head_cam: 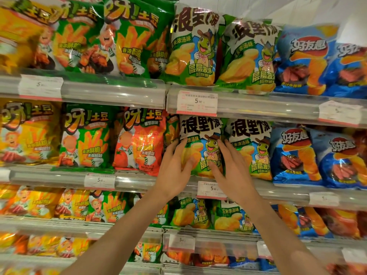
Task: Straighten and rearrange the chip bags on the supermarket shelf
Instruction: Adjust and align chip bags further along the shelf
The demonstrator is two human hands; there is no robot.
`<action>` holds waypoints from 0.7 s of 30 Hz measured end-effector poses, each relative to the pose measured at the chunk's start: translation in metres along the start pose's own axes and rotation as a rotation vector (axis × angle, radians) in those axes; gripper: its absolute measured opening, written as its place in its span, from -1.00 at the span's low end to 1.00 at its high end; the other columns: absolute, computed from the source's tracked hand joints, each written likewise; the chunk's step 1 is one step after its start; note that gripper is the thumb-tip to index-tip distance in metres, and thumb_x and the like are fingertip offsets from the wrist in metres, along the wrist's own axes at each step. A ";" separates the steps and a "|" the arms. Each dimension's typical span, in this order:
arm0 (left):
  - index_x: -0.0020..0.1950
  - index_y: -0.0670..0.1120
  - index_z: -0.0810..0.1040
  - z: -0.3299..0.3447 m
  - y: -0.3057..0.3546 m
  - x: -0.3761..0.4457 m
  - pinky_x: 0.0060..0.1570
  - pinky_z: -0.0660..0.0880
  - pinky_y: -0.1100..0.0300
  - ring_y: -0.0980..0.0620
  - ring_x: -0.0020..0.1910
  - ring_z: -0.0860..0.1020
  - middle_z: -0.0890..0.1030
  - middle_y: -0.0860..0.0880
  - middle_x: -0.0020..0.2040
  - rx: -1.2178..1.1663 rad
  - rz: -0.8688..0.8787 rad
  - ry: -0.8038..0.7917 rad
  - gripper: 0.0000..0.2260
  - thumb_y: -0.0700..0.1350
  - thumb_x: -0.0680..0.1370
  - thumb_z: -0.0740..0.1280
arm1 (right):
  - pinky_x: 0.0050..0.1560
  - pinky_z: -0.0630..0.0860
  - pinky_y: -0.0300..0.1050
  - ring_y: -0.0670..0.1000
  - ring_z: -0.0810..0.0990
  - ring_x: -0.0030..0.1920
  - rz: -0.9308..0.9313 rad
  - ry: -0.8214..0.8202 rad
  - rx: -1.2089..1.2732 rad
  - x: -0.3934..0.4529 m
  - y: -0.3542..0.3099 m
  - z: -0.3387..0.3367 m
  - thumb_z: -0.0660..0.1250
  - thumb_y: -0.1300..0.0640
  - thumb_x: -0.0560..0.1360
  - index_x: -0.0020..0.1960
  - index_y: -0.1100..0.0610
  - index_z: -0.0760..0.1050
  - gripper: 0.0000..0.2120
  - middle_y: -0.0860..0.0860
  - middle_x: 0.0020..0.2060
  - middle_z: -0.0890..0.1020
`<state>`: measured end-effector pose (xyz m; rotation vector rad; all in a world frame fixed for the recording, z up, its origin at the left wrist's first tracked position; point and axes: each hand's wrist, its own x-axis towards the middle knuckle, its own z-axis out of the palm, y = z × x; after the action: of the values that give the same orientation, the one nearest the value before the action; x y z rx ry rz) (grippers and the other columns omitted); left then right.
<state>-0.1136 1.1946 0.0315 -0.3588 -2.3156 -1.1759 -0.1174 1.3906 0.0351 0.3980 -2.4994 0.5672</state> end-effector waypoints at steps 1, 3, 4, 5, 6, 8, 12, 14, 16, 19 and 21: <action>0.59 0.05 0.22 -0.005 0.001 -0.004 0.49 0.24 0.04 0.03 0.53 0.22 0.26 -0.03 0.54 -0.017 0.011 0.005 -0.47 0.01 0.64 0.29 | 0.55 0.10 0.03 0.09 0.17 0.58 0.035 0.002 0.049 -0.004 -0.005 -0.002 0.24 -0.11 0.64 0.62 0.01 0.12 -0.37 0.08 0.61 0.20; 0.56 0.05 0.27 -0.016 0.002 -0.015 0.44 0.31 0.10 0.10 0.47 0.29 0.32 0.03 0.48 -0.049 0.016 0.009 -0.50 0.02 0.64 0.30 | 0.56 0.14 0.04 0.04 0.17 0.58 0.086 0.005 0.122 -0.015 -0.015 -0.004 0.25 -0.11 0.63 0.60 0.00 0.19 -0.41 0.03 0.60 0.22; 0.55 0.05 0.29 -0.022 0.001 -0.022 0.40 0.36 0.14 0.13 0.42 0.34 0.35 0.05 0.45 -0.068 0.007 0.012 -0.51 0.03 0.63 0.30 | 0.57 0.16 0.06 0.02 0.18 0.58 0.096 0.009 0.152 -0.022 -0.020 -0.003 0.26 -0.10 0.63 0.58 -0.01 0.24 -0.44 0.01 0.59 0.23; 0.54 0.07 0.30 -0.028 0.000 -0.029 0.35 0.40 0.19 0.17 0.37 0.38 0.37 0.07 0.41 -0.090 -0.012 0.014 -0.53 0.03 0.63 0.30 | 0.57 0.19 0.07 0.01 0.19 0.58 0.099 0.014 0.183 -0.029 -0.025 -0.001 0.26 -0.10 0.63 0.55 -0.02 0.28 -0.47 0.00 0.58 0.24; 0.52 0.09 0.32 -0.035 -0.003 -0.036 0.29 0.43 0.26 0.22 0.32 0.41 0.39 0.10 0.38 -0.110 -0.033 0.014 -0.54 0.02 0.63 0.30 | 0.56 0.20 0.05 0.00 0.20 0.57 0.107 0.019 0.211 -0.036 -0.031 0.000 0.25 -0.09 0.63 0.53 -0.03 0.32 -0.50 -0.02 0.56 0.26; 0.49 0.12 0.35 -0.049 -0.010 -0.053 0.16 0.45 0.39 0.27 0.23 0.45 0.44 0.12 0.31 -0.118 -0.064 0.019 -0.57 0.01 0.63 0.30 | 0.52 0.18 -0.10 -0.09 0.22 0.53 0.155 0.022 0.239 -0.050 -0.041 0.004 0.24 -0.10 0.63 0.50 -0.02 0.38 -0.54 -0.08 0.53 0.29; 0.44 0.17 0.38 -0.084 -0.039 -0.085 0.12 0.52 0.23 0.33 0.16 0.49 0.48 0.20 0.29 -0.093 -0.131 0.054 -0.61 0.09 0.62 0.30 | 0.34 0.46 -0.06 -0.18 0.44 0.26 0.236 0.054 0.304 -0.077 -0.060 0.018 0.16 -0.24 0.54 0.39 -0.04 0.47 -0.49 -0.21 0.26 0.42; 0.44 0.14 0.41 -0.104 -0.058 -0.096 0.12 0.55 0.13 0.32 0.14 0.52 0.48 0.20 0.29 -0.095 -0.171 0.078 -0.60 0.11 0.60 0.31 | 0.14 0.61 0.00 -0.08 0.60 0.11 0.270 0.062 0.346 -0.089 -0.068 0.027 0.19 -0.25 0.53 0.37 -0.03 0.47 -0.50 -0.19 0.18 0.49; 0.44 0.12 0.41 -0.124 -0.076 -0.104 0.10 0.57 0.12 0.30 0.13 0.53 0.49 0.16 0.30 -0.087 -0.211 0.103 -0.59 0.09 0.59 0.32 | 0.05 0.65 -0.02 -0.04 0.63 0.07 0.303 0.042 0.342 -0.097 -0.076 0.033 0.21 -0.22 0.54 0.40 0.00 0.45 -0.49 -0.08 0.19 0.56; 0.45 0.11 0.40 -0.155 -0.099 -0.107 0.01 0.52 0.25 0.18 0.17 0.54 0.49 0.11 0.33 -0.074 -0.243 0.121 -0.58 0.08 0.60 0.32 | -0.02 0.67 0.01 -0.08 0.62 0.01 0.350 0.024 0.291 -0.100 -0.091 0.041 0.25 -0.16 0.55 0.42 0.01 0.42 -0.51 -0.08 0.15 0.56; 0.45 0.10 0.40 -0.175 -0.110 -0.105 -0.03 0.48 0.32 0.24 0.14 0.54 0.50 0.11 0.31 -0.064 -0.237 0.129 -0.59 0.06 0.60 0.32 | -0.03 0.66 0.03 -0.12 0.62 0.00 0.381 0.030 0.267 -0.098 -0.102 0.047 0.29 -0.12 0.57 0.40 -0.05 0.42 -0.57 -0.08 0.16 0.58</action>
<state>-0.0190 0.9882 -0.0142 -0.0284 -2.2569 -1.3460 -0.0188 1.2957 -0.0241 0.0035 -2.4887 1.0542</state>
